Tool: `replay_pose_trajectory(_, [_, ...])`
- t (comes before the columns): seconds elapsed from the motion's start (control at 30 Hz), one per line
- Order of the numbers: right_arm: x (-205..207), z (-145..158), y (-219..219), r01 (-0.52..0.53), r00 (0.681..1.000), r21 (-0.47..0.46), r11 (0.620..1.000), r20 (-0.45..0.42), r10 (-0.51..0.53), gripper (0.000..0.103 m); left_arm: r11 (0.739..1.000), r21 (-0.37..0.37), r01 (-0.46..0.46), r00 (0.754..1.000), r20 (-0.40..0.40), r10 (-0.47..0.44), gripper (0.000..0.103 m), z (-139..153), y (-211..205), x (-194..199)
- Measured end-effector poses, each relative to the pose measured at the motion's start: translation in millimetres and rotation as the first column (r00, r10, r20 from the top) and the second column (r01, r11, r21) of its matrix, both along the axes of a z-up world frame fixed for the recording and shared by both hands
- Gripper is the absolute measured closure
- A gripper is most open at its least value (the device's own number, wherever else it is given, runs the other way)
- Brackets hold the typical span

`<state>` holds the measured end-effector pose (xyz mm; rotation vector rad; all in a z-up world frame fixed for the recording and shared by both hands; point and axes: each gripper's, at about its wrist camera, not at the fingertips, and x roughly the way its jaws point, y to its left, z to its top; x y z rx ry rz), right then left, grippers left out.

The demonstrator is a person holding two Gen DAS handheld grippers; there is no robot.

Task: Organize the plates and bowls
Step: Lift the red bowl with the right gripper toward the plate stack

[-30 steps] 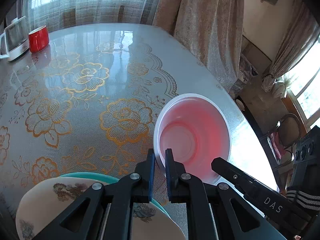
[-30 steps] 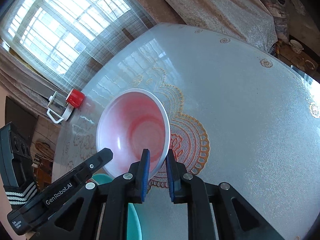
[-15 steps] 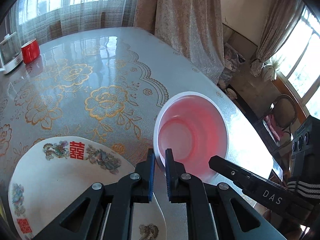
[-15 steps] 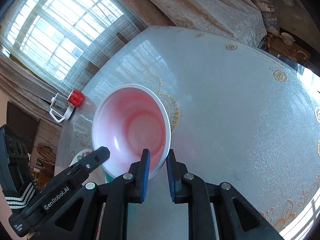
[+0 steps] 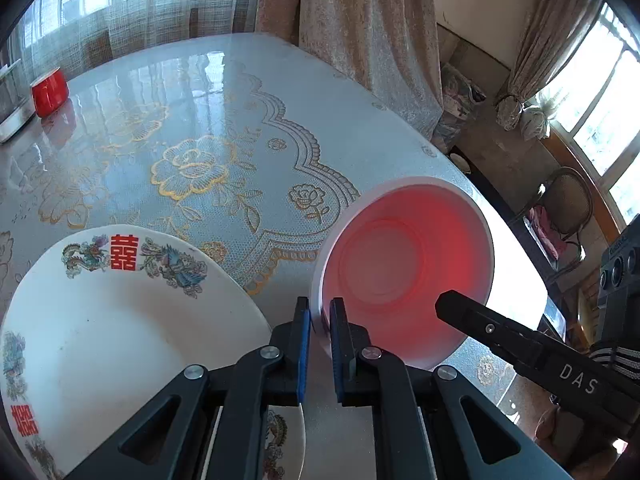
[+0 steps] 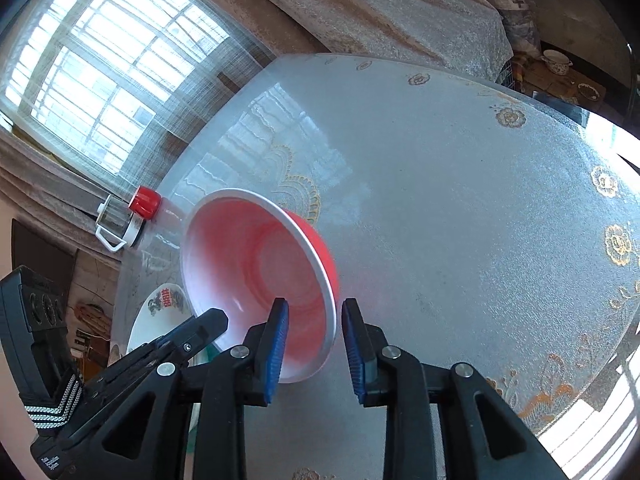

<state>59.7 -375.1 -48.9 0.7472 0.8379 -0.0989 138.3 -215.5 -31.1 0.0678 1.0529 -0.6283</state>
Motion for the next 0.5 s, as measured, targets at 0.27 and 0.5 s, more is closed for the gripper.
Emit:
replay_pose_trajectory(0.27, [-0.7, 8.8, -2.3, 0.013, 1.000, -0.029, 0.999, 0.024, -0.012, 0.072, 0.999, -0.039, -0.020, 0.999, -0.026, 0.019, 0.088, 3.5, 2.7, 9.4])
replay_pose_trajectory(0.5, [-1.0, 6.2, -9.2, 0.030, 0.999, -0.026, 0.999, 0.022, -0.030, 0.071, 0.998, -0.058, -0.024, 0.999, -0.040, 0.022, 0.085, 6.0, -0.8, 17.3])
